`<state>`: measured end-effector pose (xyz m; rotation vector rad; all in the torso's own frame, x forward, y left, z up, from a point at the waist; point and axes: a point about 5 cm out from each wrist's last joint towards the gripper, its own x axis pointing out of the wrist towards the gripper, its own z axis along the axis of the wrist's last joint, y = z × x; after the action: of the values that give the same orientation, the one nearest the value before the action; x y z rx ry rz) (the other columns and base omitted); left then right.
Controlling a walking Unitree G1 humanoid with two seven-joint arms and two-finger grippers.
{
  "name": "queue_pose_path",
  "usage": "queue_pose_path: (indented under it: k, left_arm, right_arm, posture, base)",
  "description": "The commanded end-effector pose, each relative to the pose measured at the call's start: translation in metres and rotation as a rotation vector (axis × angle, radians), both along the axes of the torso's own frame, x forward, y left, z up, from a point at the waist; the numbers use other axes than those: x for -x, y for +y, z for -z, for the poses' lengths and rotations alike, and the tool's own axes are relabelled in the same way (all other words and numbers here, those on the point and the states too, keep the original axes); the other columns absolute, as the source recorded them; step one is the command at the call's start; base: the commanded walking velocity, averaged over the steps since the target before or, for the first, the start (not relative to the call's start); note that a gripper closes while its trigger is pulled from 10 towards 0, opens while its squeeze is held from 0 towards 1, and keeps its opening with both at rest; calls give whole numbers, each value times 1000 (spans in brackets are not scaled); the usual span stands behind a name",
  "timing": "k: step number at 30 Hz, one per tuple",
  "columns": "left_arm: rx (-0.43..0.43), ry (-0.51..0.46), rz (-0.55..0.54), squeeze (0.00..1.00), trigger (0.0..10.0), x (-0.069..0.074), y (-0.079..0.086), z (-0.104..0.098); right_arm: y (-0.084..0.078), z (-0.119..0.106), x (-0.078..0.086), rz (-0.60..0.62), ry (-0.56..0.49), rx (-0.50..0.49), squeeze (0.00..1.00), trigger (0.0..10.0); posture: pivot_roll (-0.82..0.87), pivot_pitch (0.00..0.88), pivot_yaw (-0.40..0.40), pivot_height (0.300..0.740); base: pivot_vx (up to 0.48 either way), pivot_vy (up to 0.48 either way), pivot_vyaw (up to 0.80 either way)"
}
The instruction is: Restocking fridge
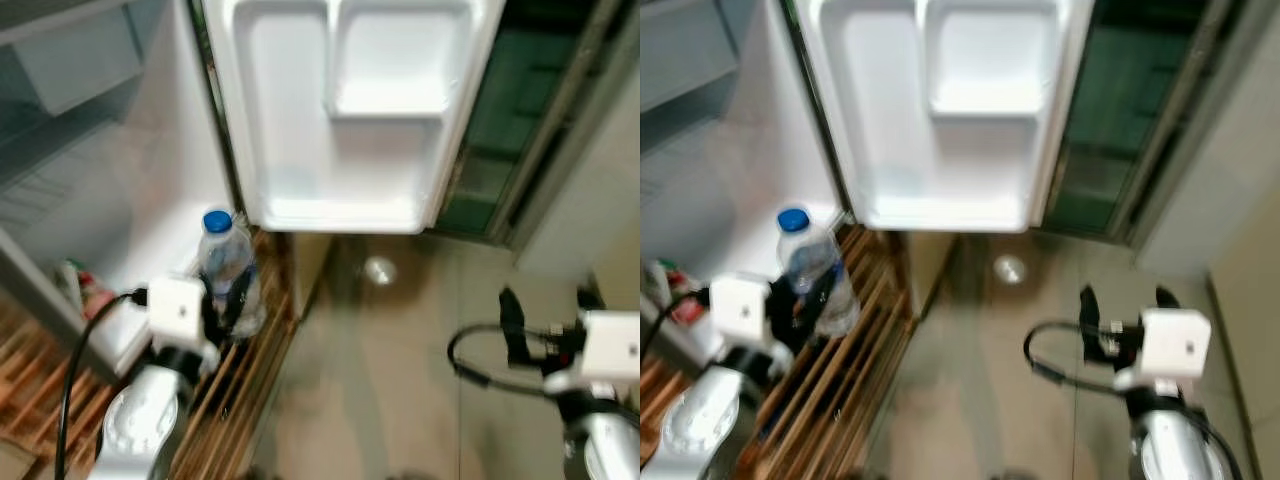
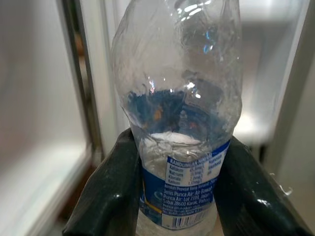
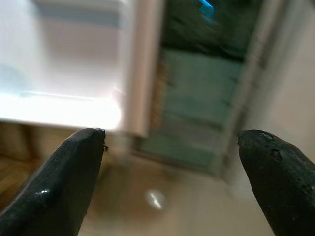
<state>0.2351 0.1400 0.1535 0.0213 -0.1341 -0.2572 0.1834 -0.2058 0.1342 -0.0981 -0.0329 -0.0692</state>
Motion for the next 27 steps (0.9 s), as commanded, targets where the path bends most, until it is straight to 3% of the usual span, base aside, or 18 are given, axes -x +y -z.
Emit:
queue_pose_path:
  k: [1,21,27]
  left_arm:
    - [1,-15,-28,0,10000,-6,1,-10]
    - [62,-1,-103,0,10000,-31,-2,-24]
    - [69,-19,-95,0,10000,-36,-6,-29]
  right_arm:
    - [8,4,-11,-57,29,-10,0,10000]
    - [17,7,-35,-120,46,-11,0,10000]
    - [18,8,-38,-128,54,-8,0,10000]
  posture:
    - [-91,0,25,740]
    - [-93,0,30,740]
    - [-92,0,29,740]
  base:
    - [412,-244,0]
    - [447,-12,0]
    - [463,0,463]
